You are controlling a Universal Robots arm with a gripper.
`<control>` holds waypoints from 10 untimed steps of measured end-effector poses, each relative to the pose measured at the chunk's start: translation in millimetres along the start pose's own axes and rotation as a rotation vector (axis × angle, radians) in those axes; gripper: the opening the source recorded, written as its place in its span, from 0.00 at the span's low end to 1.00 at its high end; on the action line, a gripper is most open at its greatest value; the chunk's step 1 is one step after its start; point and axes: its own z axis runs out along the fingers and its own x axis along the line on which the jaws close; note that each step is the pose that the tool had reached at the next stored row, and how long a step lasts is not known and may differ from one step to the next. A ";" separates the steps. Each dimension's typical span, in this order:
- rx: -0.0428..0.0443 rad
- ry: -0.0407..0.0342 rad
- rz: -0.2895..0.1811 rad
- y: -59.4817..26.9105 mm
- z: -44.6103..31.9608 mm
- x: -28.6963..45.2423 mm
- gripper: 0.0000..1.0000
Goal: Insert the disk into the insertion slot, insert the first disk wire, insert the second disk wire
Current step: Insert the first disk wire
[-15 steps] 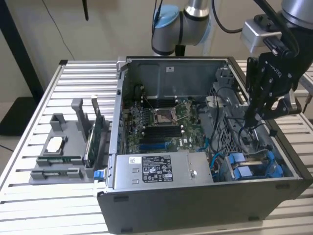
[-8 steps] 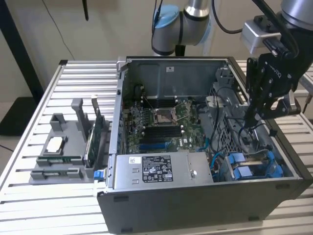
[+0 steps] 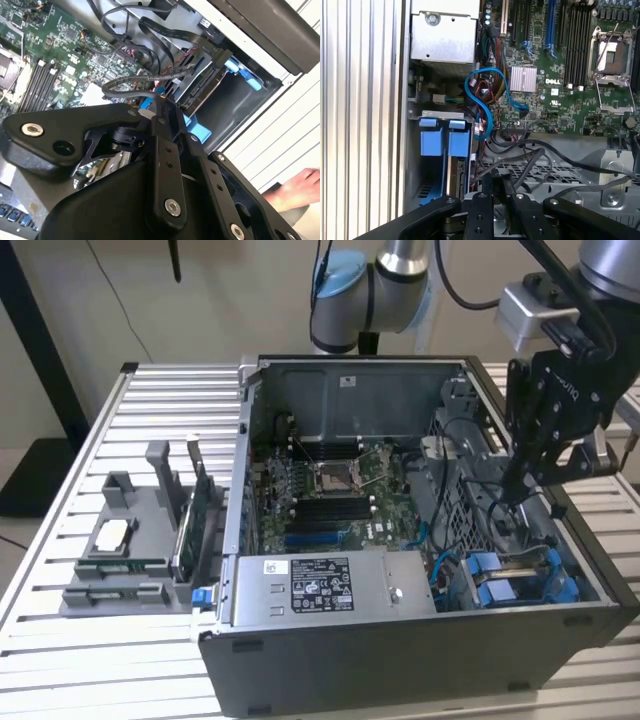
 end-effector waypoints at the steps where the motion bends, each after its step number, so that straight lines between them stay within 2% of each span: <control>1: 0.0000 0.0001 0.000 -0.3 0.1 0.4 0.19; 10: -0.0039 0.0002 0.001 -1.8 0.8 10.9 0.19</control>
